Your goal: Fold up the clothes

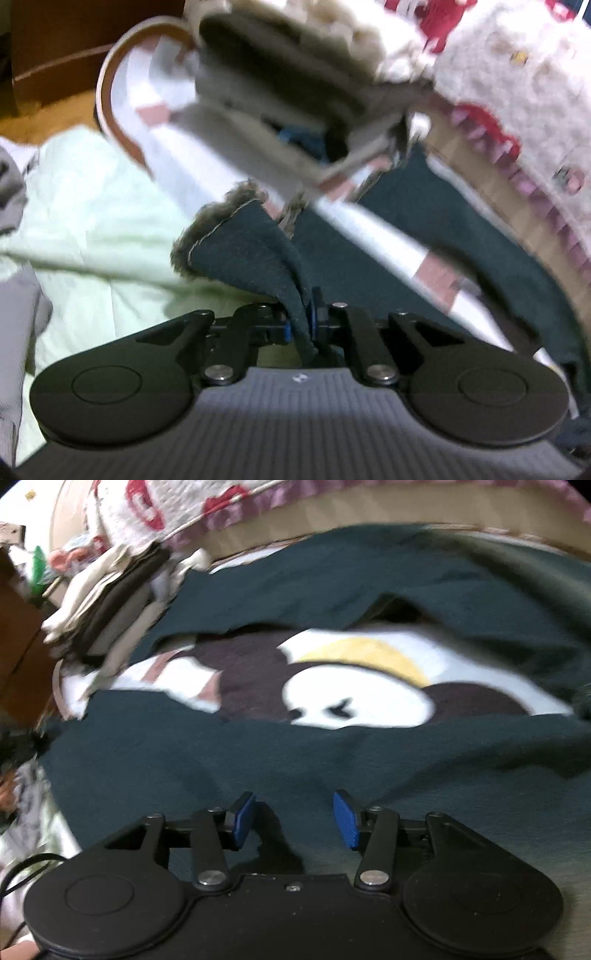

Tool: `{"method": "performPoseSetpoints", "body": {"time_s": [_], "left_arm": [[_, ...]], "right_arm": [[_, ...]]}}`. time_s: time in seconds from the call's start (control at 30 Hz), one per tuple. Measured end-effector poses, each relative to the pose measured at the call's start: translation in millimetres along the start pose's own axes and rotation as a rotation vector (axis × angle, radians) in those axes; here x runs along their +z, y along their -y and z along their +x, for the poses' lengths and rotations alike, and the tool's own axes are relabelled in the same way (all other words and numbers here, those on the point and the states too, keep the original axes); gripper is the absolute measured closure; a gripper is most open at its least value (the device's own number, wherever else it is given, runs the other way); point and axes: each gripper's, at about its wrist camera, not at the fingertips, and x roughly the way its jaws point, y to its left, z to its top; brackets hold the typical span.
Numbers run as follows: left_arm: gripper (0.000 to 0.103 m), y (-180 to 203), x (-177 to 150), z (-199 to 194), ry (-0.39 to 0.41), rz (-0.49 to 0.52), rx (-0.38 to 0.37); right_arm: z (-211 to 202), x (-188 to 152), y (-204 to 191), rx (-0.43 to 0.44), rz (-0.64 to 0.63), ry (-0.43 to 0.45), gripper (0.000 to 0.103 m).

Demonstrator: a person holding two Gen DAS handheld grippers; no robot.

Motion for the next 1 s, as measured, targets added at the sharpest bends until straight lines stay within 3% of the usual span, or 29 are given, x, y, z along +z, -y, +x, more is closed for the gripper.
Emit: {"method": "performPoseSetpoints", "body": {"time_s": [0.1, 0.17, 0.27, 0.33, 0.47, 0.57, 0.6, 0.73, 0.9, 0.93, 1.0], "left_arm": [[0.095, 2, 3, -28, 0.072, 0.027, -0.025], [0.095, 1, -2, -34, 0.066, 0.050, -0.004], [0.095, -32, -20, -6, -0.125, -0.081, 0.068], [0.095, -49, -33, 4, -0.190, -0.161, 0.073], [0.095, -35, -27, -3, -0.143, -0.051, 0.097], [0.091, -28, -20, -7, -0.138, 0.019, 0.110], [0.091, -27, -19, -8, -0.145, 0.034, 0.117], [0.093, -48, -17, -5, -0.167, -0.099, 0.048], [0.091, -53, -22, 12, -0.196, -0.149, 0.033], [0.089, -52, -23, 15, -0.198, -0.157, 0.031], [0.074, -53, -23, 21, -0.207, -0.164, 0.024]], "right_arm": [[4, 0, -13, 0.033, -0.058, -0.062, 0.049], [4, 5, -19, 0.035, -0.106, -0.087, 0.049], [3, 21, -18, 0.039, -0.160, -0.104, 0.051], [1, 37, -15, -0.011, -0.204, -0.072, 0.051], [4, 67, 0, -0.083, -0.202, -0.065, 0.051], [23, 60, -6, -0.243, -0.413, -0.163, 0.050], [27, 52, -7, -0.260, -0.464, -0.173, 0.050], [15, 38, 3, -0.191, -0.403, -0.098, 0.042], [3, 28, 19, -0.076, -0.321, -0.043, 0.026], [5, 27, 16, -0.080, -0.334, -0.040, 0.025], [10, 24, 6, -0.117, -0.396, -0.041, 0.026]]}}
